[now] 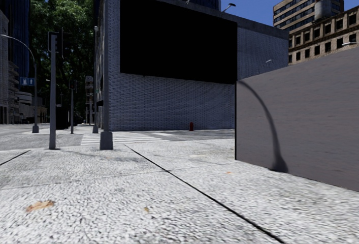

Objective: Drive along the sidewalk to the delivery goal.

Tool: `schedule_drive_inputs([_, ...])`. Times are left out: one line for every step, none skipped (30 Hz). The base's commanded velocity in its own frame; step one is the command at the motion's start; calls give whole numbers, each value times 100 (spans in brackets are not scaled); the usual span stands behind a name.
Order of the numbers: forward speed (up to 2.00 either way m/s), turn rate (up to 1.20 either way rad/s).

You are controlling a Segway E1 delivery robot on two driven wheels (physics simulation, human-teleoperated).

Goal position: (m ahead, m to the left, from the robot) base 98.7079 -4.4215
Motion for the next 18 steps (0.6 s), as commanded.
schedule_drive_inputs([200, 0])
schedule_drive_inputs([200, 0])
schedule_drive_inputs([200, 0])
schedule_drive_inputs([200, 0])
schedule_drive_inputs([200, 0])
schedule_drive_inputs([200, 0])
schedule_drive_inputs([200, 0])
schedule_drive_inputs([200, 0])
schedule_drive_inputs([200, 0])
schedule_drive_inputs([200, 0])
schedule_drive_inputs([200, 21])
schedule_drive_inputs([200, 31])
schedule_drive_inputs([200, 34])
schedule_drive_inputs([200, 34])
schedule_drive_inputs([200, 35])
schedule_drive_inputs([200, 35])
schedule_drive_inputs([200, 35])
schedule_drive_inputs([200, 35])
